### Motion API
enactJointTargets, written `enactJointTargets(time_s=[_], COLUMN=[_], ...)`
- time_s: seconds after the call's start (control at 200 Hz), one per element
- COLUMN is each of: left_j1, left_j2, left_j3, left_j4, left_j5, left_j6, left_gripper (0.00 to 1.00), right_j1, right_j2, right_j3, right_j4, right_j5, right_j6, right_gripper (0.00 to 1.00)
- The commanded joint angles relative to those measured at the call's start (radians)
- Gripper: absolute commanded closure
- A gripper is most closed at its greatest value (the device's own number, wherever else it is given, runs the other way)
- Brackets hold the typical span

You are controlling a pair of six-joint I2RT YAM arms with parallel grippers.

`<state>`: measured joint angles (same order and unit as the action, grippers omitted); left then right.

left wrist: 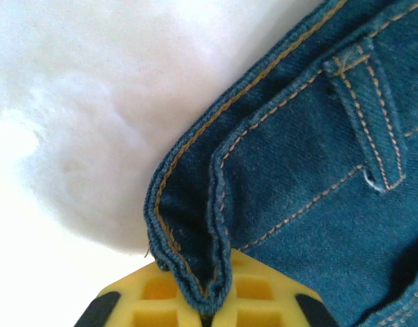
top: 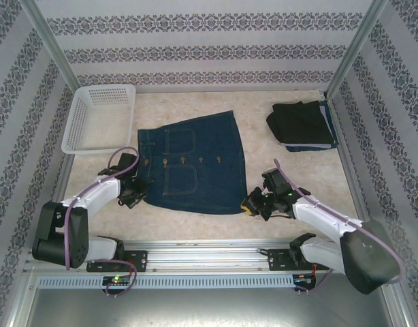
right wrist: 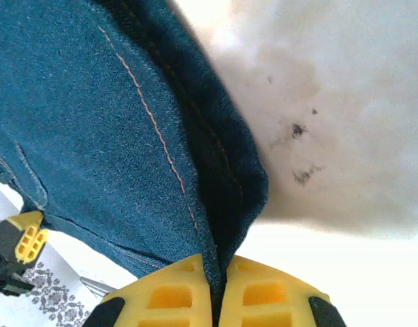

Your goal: Fold and stack the skirts

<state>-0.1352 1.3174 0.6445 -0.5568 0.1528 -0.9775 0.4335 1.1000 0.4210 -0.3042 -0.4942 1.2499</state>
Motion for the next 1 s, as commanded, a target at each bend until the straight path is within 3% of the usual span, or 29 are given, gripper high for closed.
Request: enactJointTargets(time_s=[0.0,0.145,0.305,0.455,0.625,0.734,0.994], left_j1=[0.008,0.009,0.009,0.012,0.049,0.06,0.06], left_j2=[-0.064,-0.148,-0.118,0.006,0.204,0.376,0.564], left_j3=[0.054,0.119,0.293,0.463,0.586,0.724,0.781], left_j4=[-0.063,-0.153,-0.217,-0.191,-0.056,-0.08,-0.061], left_j5=[-0.039,-0.043,-0.044,-0.073,-0.074,-0.073,-0.054], left_j6=[0.026,0.037,0.088,0.151,0.192,0.221,0.236], left_gripper=[1.0,1.0,1.0,1.0,1.0,1.0,1.0], right_j1=[-0.035,-0.131,-0.198,-0.206,-0.221,-0.231,-0.234], right_j2=[-0.08,-0.108,0.021,0.231,0.471,0.647,0.912], right_j3=[0.061,0.086,0.242,0.525,0.725,0.854,0.948], right_j4=[-0.16,-0.117,-0.011,-0.021,0.147,0.169,0.18], right_j5=[0.055,0.037,0.029,0.066,0.097,0.08,-0.001], right_j6=[-0.068,-0.089,-0.189,-0.38,-0.434,-0.439,-0.409], right_gripper=[1.0,1.0,1.0,1.0,1.0,1.0,1.0])
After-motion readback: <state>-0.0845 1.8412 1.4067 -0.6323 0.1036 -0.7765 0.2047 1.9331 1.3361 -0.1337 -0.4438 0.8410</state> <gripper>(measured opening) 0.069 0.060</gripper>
